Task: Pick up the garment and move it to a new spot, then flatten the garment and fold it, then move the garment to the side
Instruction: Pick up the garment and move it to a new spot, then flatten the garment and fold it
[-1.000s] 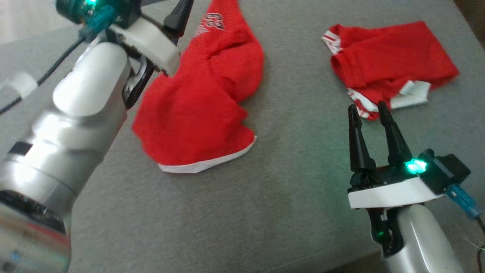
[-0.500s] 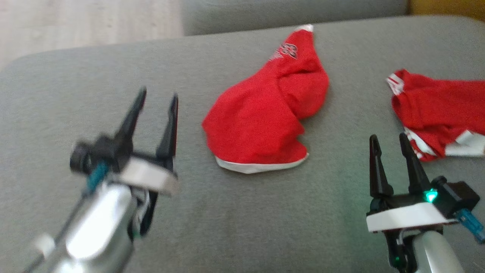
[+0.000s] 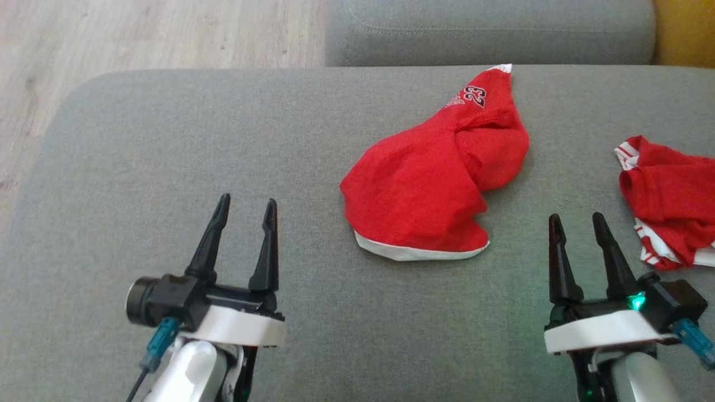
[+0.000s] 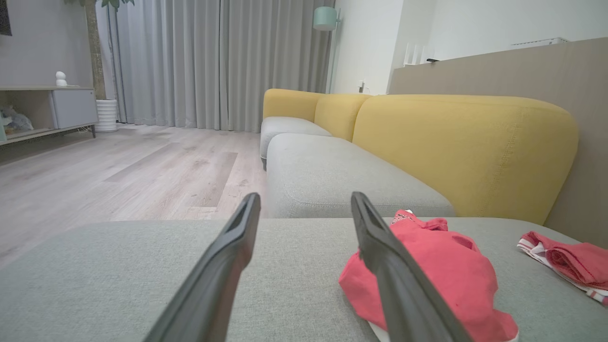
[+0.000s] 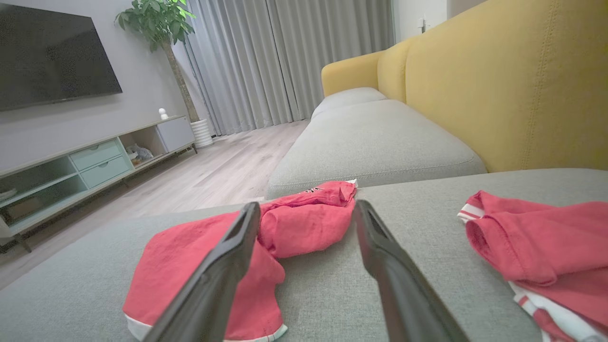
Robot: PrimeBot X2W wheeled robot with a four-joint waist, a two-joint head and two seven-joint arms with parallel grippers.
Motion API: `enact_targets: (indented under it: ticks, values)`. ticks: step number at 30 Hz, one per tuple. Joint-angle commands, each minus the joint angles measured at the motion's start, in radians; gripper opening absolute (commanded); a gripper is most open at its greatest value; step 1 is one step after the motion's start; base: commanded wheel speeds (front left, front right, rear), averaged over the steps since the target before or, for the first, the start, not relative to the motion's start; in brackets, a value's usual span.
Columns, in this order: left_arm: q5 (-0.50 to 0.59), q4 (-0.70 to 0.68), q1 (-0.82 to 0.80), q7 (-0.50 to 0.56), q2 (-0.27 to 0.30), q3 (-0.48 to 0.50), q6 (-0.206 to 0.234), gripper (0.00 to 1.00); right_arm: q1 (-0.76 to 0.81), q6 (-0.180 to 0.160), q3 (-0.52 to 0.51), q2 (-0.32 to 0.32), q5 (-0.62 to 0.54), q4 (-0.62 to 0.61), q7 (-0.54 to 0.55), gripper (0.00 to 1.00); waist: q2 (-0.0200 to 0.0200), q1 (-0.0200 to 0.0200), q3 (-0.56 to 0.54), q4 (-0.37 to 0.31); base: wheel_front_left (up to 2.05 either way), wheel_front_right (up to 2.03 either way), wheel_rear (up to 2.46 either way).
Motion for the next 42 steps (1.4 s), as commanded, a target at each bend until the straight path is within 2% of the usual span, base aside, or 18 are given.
enact_targets:
  ticks: [1,7,15,23,24,25,29,33,34,42]
  values:
    - [0.009,-0.03,-0.046,-0.009,0.003,0.045,-0.003,1.0,-0.032,-0.001,0.026,-0.005,-0.006,-0.025,-0.011,1.0,0.0,0.0001,0.008,0.005,0.0,0.0,0.0]
    - [0.045,-0.015,-0.06,-0.009,-0.03,0.069,-0.042,1.0,-0.088,-0.001,0.056,-0.005,-0.012,0.043,0.002,1.0,0.0,0.0001,0.06,0.025,0.0,0.0,0.0]
    - [0.089,0.007,-0.088,-0.009,-0.08,0.098,-0.092,1.0,-0.227,-0.001,0.111,-0.005,0.012,0.282,0.119,1.0,0.0,0.0001,0.117,0.062,0.0,0.0,0.0]
    - [0.114,0.025,-0.094,-0.009,-0.111,0.126,-0.122,1.0,-0.307,-0.001,0.177,-0.005,0.026,0.493,0.172,1.0,0.0,0.0001,0.122,0.079,0.0,0.0,0.0]
    - [0.117,0.026,-0.093,-0.009,-0.113,0.13,-0.125,1.0,-0.314,-0.001,0.184,-0.005,0.027,0.511,0.17,0.84,0.0,0.0001,0.121,0.079,0.0,0.0,0.0]
    - [0.119,0.028,-0.091,-0.009,-0.115,0.135,-0.128,1.0,-0.322,-0.001,0.188,-0.005,0.026,0.523,0.159,0.0,0.0,0.0001,0.12,0.078,0.0,0.0,0.0]
    - [0.13,0.034,-0.081,-0.009,-0.12,0.156,-0.133,1.0,-0.339,-0.001,0.165,-0.005,0.015,0.552,0.108,0.0,0.0,0.0001,0.108,0.058,0.0,0.0,0.0]
    - [0.142,0.039,-0.071,-0.009,-0.123,0.172,-0.139,1.0,-0.328,-0.001,0.059,-0.005,-0.031,0.55,0.059,0.0,0.0,0.0001,0.088,0.022,0.0,0.0,0.0]
    - [0.142,0.039,-0.071,-0.009,-0.123,0.172,-0.139,1.0,-0.328,-0.001,0.059,-0.005,-0.031,0.55,0.059,0.0,0.0,0.0001,0.088,0.022,0.0,0.0,0.0]
    - [0.154,0.047,-0.046,-0.009,-0.132,0.188,-0.154,1.0,-0.245,-0.001,-0.228,-0.005,-0.132,0.403,0.05,0.0,0.0,0.0001,0.052,-0.067,0.0,0.0,0.0]
